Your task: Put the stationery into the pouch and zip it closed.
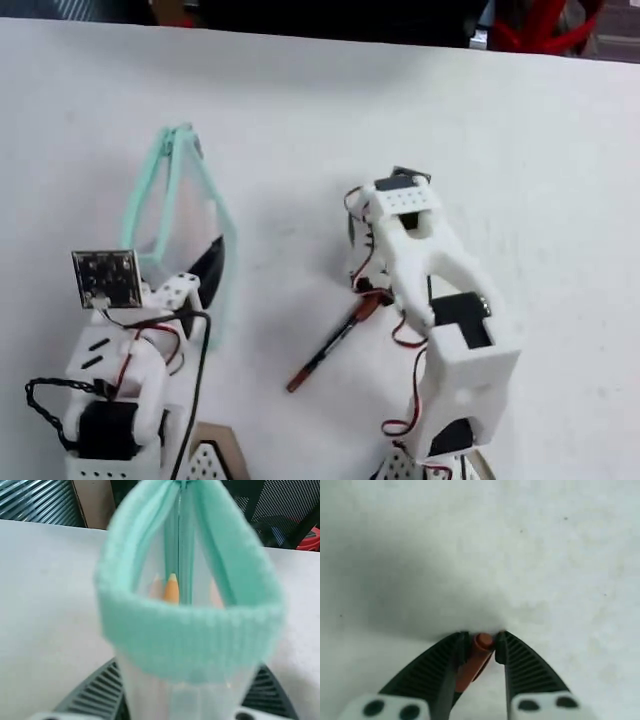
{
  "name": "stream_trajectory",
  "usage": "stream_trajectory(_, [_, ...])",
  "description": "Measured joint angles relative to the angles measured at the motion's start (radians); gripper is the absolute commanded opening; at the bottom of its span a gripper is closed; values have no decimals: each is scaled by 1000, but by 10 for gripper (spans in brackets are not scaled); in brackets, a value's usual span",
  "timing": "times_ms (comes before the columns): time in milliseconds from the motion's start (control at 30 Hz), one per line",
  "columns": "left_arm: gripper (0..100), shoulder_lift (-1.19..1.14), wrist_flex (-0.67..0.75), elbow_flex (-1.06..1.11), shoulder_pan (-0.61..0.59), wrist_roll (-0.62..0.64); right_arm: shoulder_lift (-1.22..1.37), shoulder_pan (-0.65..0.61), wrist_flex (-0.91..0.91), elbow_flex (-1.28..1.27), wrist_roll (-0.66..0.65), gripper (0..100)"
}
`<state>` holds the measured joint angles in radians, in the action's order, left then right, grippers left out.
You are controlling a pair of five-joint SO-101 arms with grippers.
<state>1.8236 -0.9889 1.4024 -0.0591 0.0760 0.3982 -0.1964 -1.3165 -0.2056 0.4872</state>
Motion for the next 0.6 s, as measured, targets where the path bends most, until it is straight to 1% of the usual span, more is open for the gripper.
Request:
stream_trajectory(67, [272,0,0,0,0,0,-2,61,-5,26,-6,17])
stream_trajectory(167, [272,0,0,0,0,0,0,166,3,58,-74,18])
stream_trajectory(333, [272,0,0,0,0,0,2,278,38,84,-112,18])
stream_trajectory(433, [272,0,0,0,0,0,-6,348,41,112,-112,18])
stream_trajectory(500, [272,0,0,0,0,0,-20,405,52,124,-87,21])
stream_trajectory(600, [272,0,0,0,0,0,-23,439,60,126,-55,44])
